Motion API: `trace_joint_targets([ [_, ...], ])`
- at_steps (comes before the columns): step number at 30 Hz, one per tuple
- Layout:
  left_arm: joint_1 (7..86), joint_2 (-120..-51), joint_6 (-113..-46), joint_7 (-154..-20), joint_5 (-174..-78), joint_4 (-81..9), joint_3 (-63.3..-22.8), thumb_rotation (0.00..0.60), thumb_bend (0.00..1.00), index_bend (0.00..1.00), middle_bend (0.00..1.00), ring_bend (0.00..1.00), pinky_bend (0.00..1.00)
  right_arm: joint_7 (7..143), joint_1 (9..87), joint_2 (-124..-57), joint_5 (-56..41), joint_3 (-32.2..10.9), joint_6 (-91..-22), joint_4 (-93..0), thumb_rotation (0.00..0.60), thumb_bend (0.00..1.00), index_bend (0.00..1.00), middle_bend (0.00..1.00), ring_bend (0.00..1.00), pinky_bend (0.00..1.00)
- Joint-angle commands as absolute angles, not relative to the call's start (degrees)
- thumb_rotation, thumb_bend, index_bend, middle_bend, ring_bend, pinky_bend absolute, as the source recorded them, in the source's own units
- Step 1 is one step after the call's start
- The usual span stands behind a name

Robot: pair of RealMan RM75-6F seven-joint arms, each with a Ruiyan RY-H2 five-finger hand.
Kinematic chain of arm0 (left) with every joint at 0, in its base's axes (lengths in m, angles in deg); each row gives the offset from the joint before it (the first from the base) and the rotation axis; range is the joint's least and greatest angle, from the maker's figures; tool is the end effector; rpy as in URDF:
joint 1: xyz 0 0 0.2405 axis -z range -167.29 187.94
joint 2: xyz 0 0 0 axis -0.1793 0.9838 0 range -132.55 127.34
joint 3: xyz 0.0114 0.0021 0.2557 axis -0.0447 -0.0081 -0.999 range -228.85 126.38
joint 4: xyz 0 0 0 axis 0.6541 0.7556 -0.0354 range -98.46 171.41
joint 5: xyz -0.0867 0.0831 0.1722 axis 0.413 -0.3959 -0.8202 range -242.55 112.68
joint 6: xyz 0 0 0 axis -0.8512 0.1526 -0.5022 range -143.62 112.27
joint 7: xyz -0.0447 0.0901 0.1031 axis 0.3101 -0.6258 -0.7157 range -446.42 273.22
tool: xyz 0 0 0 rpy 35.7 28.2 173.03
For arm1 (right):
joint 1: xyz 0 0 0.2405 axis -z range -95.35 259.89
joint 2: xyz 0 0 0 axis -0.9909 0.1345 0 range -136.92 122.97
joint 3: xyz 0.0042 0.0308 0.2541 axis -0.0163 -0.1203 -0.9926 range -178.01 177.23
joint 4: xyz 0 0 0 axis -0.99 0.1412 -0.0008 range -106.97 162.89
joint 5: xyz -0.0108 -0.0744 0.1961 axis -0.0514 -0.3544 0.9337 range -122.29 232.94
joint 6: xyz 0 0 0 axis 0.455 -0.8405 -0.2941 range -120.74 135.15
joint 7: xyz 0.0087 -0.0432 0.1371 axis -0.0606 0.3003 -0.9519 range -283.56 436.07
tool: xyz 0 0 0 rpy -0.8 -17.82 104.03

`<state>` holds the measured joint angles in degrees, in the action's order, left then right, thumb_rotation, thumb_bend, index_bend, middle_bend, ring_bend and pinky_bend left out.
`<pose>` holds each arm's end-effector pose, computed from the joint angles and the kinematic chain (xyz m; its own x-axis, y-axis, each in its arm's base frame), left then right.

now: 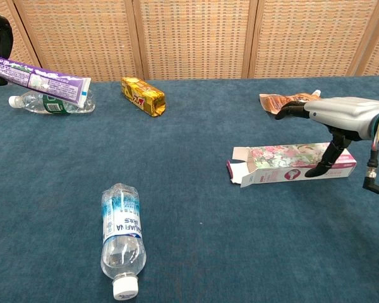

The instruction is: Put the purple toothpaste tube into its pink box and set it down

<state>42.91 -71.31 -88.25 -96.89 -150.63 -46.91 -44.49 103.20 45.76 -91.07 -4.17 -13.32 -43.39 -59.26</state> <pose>-0.2139 0.3331 0.1313 0.6019 -0.1501 0.7844 0.6966 -0.3815 -0.6076 -0.1885 -0.3388 0.0062 0.5027 -0.3079 0.8078 -0.8595 -0.2785 0.4287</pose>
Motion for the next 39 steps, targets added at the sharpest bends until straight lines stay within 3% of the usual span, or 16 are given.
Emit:
trace_joint_targets([
  [1, 42.86, -71.63, -88.14, -96.80, -150.78, -46.50, -44.57, 0.600, 0.26, 0.80, 0.67, 0.55, 0.62, 103.23, 44.69, -92.24, -2.22, -12.94, -42.52, -57.22, 0.600, 0.00, 0.10, 0.00, 0.00, 0.00],
  [15, 43.03, -73.27, -87.02, -96.20, -150.87, -44.15, -44.74, 0.600, 0.26, 0.80, 0.67, 0.55, 0.62, 99.83, 43.04, -96.37, -0.49, -11.69, -41.13, -49.81, 0.600, 0.00, 0.17, 0.00, 0.00, 0.00],
  [21, 43.05, -73.56, -87.09, -96.29, -151.33, -44.15, -44.82, 0.600, 0.26, 0.80, 0.67, 0.55, 0.62, 99.12, 41.77, -98.58, 0.53, -11.74, -40.02, -46.48, 0.600, 0.00, 0.25, 0.11, 0.00, 0.01],
  [23, 43.04, -73.61, -87.07, -96.24, -151.54, -43.96, -44.90, 0.600, 0.26, 0.80, 0.67, 0.55, 0.62, 99.03, 41.69, -99.43, 0.43, -11.61, -40.69, -45.27, 0.600, 0.00, 0.30, 0.18, 0.02, 0.06],
  [27, 43.11, -73.79, -86.83, -96.08, -151.60, -43.46, -44.91, 0.600, 0.26, 0.80, 0.67, 0.55, 0.62, 97.86, 42.16, -100.47, -0.65, -11.69, -42.93, -43.96, 0.600, 0.00, 0.41, 0.33, 0.18, 0.29],
  [29, 41.48, -73.38, -88.48, -96.05, -152.75, -45.11, -46.41, 0.600, 0.26, 0.80, 0.67, 0.55, 0.62, 97.14, 42.45, -100.58, -1.11, -11.67, -43.53, -43.74, 0.600, 0.00, 0.45, 0.40, 0.26, 0.36],
  [31, 42.44, -73.44, -87.32, -95.86, -151.92, -44.48, -45.36, 0.600, 0.26, 0.80, 0.67, 0.55, 0.62, 96.15, 42.86, -100.64, -1.95, -11.43, -44.10, -43.60, 0.600, 0.00, 0.47, 0.44, 0.30, 0.39],
  [39, 42.89, -73.46, -87.27, -95.96, -152.16, -44.77, -44.81, 0.600, 0.26, 0.80, 0.67, 0.55, 0.62, 93.20, 44.14, -99.62, -4.92, -11.15, -46.40, -45.24, 0.600, 0.00, 0.51, 0.46, 0.32, 0.41],
])
